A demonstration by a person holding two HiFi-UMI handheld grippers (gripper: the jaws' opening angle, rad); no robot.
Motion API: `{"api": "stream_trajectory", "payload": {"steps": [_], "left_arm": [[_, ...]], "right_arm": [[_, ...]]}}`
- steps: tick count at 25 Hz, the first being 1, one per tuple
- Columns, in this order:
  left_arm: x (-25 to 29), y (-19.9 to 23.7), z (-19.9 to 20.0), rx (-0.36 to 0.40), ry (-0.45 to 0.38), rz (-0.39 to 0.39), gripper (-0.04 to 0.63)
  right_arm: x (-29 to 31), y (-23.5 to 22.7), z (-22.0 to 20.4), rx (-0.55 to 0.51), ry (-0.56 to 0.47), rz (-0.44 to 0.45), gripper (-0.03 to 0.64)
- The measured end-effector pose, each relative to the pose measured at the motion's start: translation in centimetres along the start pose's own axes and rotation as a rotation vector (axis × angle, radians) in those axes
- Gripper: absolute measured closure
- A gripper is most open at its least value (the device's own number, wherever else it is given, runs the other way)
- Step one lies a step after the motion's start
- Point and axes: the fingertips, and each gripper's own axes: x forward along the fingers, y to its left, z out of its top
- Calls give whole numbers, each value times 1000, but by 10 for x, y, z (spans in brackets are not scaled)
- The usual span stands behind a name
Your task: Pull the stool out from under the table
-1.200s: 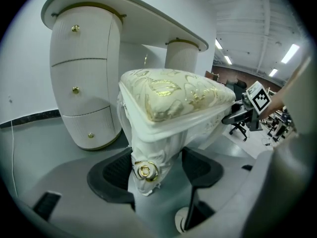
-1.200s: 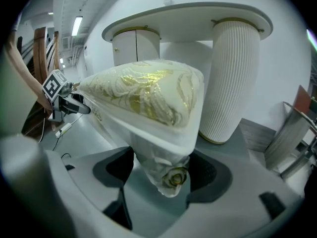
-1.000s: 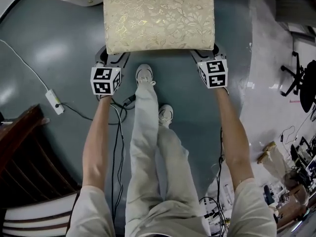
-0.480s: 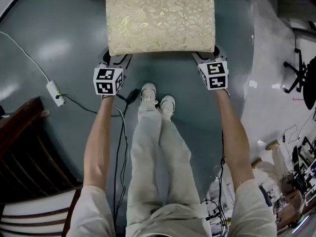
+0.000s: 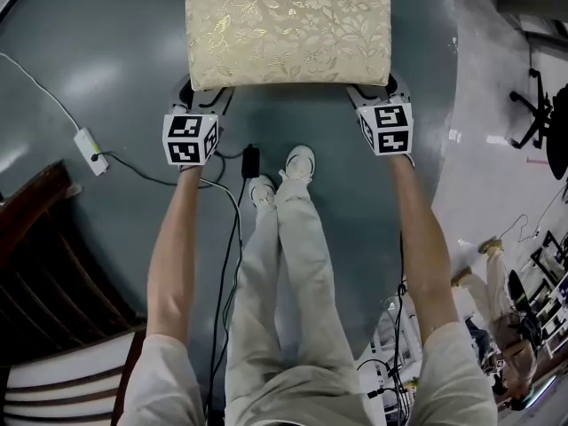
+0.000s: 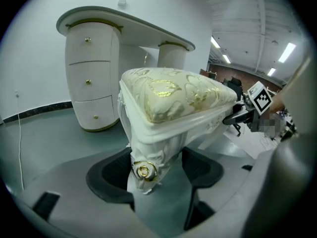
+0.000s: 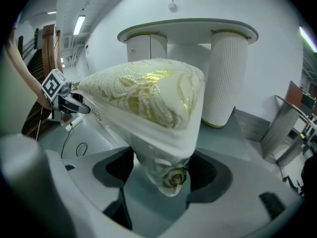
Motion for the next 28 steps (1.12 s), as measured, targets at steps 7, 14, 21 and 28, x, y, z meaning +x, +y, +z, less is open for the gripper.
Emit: {"api": "stream_trajectory", "payload": {"steps": [7,14,21,28], "left_arm": [[-2,-2,1,-34,62,-13,295],[-7,-4,0,-30,110,-17,295],[-19,0,-4,-98,98,28,295],[-63,-7,4,-91,75,39,306]], "right_arm": [[-2,-1,2,15,68,11,279],[-4,2,0,31,86,14,277],[-10,0,0,65,107,-10,279],[-53,0,-3,137,97,-55,389]]}}
